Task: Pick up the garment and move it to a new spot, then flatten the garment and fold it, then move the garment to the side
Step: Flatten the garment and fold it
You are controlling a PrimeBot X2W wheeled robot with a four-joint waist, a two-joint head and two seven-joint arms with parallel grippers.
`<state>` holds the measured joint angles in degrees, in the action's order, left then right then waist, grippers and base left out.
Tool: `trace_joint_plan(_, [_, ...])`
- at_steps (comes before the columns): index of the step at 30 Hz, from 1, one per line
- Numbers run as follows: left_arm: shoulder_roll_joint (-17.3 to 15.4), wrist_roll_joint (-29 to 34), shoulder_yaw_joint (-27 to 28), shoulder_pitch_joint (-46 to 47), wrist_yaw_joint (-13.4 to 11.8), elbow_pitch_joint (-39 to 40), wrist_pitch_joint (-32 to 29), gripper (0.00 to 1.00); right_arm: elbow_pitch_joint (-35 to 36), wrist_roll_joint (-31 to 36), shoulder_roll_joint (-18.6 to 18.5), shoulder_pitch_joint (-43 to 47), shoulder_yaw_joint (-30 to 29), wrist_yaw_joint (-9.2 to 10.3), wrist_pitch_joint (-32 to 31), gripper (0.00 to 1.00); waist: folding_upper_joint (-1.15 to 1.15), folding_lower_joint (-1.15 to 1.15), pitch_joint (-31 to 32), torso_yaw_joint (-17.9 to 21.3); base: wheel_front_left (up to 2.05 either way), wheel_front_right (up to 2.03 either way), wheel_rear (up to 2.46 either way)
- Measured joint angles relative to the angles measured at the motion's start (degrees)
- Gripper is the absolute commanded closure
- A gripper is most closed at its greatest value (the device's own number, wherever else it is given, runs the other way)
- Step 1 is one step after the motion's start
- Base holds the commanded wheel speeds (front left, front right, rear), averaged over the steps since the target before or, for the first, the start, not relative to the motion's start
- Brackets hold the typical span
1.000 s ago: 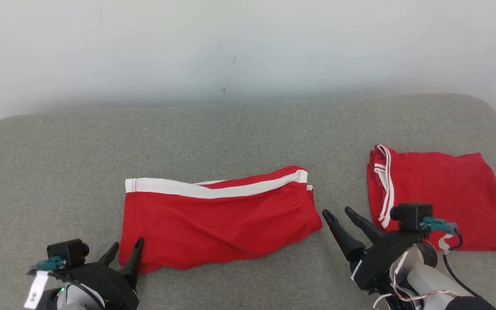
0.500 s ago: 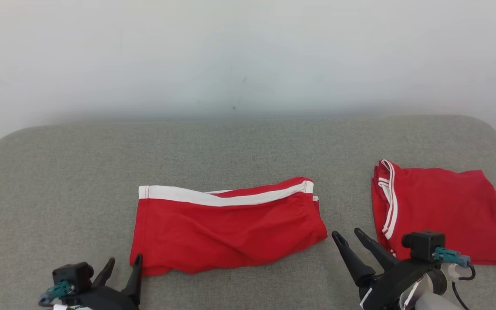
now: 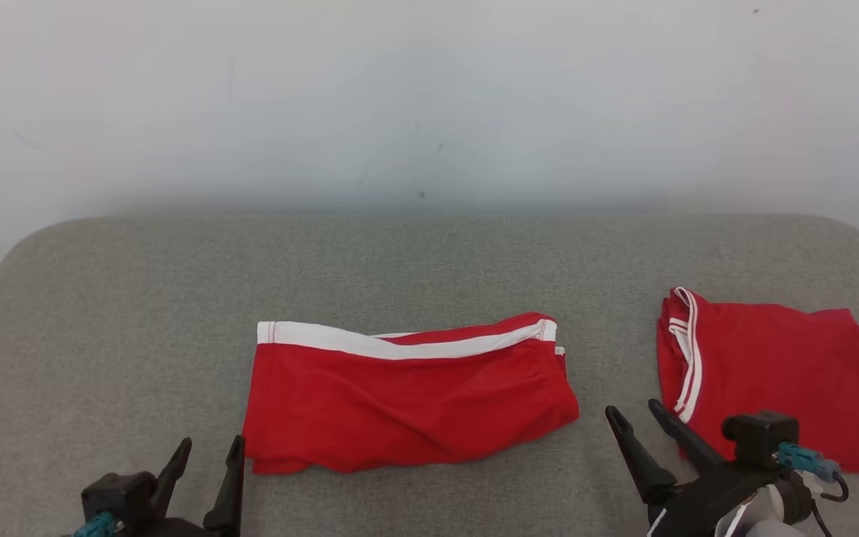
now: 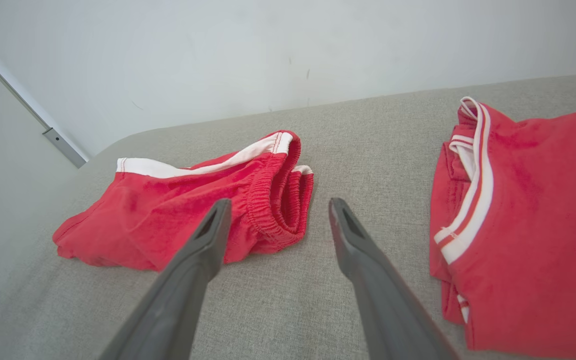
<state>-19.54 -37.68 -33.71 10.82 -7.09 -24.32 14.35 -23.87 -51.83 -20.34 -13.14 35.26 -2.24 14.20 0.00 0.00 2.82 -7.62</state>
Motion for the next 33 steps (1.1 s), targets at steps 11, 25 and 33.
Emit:
trace_joint_plan(11, [1.09,7.09,6.24,-4.5,-0.01,9.04,0.01,0.0,-0.54,0.99,0.27,-2.1,-3.74,2.98,0.02,0.0,0.0,0.0,-0.44,-3.14,0.0,0.0,0.0])
trace_joint_plan(25, [5.32,13.06,9.67,-6.21,-0.01,14.75,0.07,0.0,-12.69,1.54,1.41,-10.4,-2.29,3.75,-4.21,0.0,0.0,0.0,-1.85,-9.11,0.0,0.0,0.0])
trace_joint_plan(33, [6.75,14.89,9.82,-6.2,-0.01,16.29,0.07,0.0,-20.02,0.58,2.68,-12.9,-1.47,3.15,-8.98,0.0,0.0,0.0,-3.2,-12.26,0.0,0.0,0.0])
